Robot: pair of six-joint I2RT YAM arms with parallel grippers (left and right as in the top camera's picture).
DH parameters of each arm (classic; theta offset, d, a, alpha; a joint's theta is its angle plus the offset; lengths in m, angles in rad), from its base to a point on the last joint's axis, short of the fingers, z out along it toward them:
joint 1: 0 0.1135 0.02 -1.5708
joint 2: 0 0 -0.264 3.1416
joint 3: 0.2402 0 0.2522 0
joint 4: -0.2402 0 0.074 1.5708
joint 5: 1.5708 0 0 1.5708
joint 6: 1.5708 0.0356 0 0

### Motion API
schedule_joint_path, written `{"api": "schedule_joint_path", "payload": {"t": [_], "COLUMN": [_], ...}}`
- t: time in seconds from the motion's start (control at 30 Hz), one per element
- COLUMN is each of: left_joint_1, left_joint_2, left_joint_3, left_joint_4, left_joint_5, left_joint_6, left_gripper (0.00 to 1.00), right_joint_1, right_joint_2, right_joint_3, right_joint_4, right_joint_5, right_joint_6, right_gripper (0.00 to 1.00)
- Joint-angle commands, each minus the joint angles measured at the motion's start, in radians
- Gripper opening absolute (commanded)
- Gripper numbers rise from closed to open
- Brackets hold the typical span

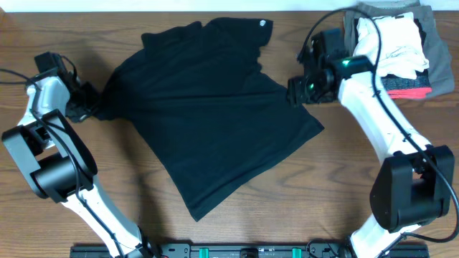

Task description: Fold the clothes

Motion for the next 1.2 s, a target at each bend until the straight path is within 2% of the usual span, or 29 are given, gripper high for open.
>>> {"api": "schedule_joint_path", "payload": {"t": [0.0, 0.33, 0.37, 0.43, 0.47, 0.5, 0.57, 0.77, 1.17], "left_joint_1": [0.048, 0.17, 0.174, 0.177, 0.177, 0.175, 0.173, 0.168, 0.118], "left_joint_2": [-0.029, -0.035, -0.035, -0.035, -0.035, -0.035, -0.035, -0.105, -0.482], "left_joint_3": [0.006, 0.006, 0.005, 0.005, 0.005, 0.005, 0.006, 0.006, 0.006], "left_joint_4": [-0.036, -0.08, -0.084, -0.09, -0.09, -0.091, -0.09, -0.085, -0.086], "left_joint_5": [-0.058, -0.054, -0.054, -0.054, -0.053, -0.053, -0.05, -0.015, -0.005], "left_joint_6": [-0.098, -0.175, -0.174, -0.175, -0.175, -0.175, -0.174, -0.163, -0.124], "left_gripper": [0.06, 0.07, 0.22, 0.71, 0.81, 0.88, 0.92, 0.93, 0.93], "right_joint_1": [0.029, 0.069, 0.069, 0.069, 0.069, 0.07, 0.07, 0.069, 0.069], "right_joint_2": [-0.001, -0.001, -0.001, -0.001, -0.001, -0.001, -0.001, -0.001, 0.024], "right_joint_3": [-0.065, -0.153, -0.155, -0.158, -0.16, -0.166, -0.176, -0.202, -0.275], "right_joint_4": [0.011, 0.072, 0.084, 0.108, 0.12, 0.14, 0.167, 0.198, 0.329], "right_joint_5": [-0.006, -0.032, -0.032, -0.032, -0.032, -0.032, -0.032, -0.031, -0.032], "right_joint_6": [0.046, 0.067, 0.067, 0.067, 0.067, 0.067, 0.067, 0.067, 0.071], "right_gripper": [0.62, 0.62, 0.62, 0.6, 0.56, 0.43, 0.02, 0.01, 0.01]}}
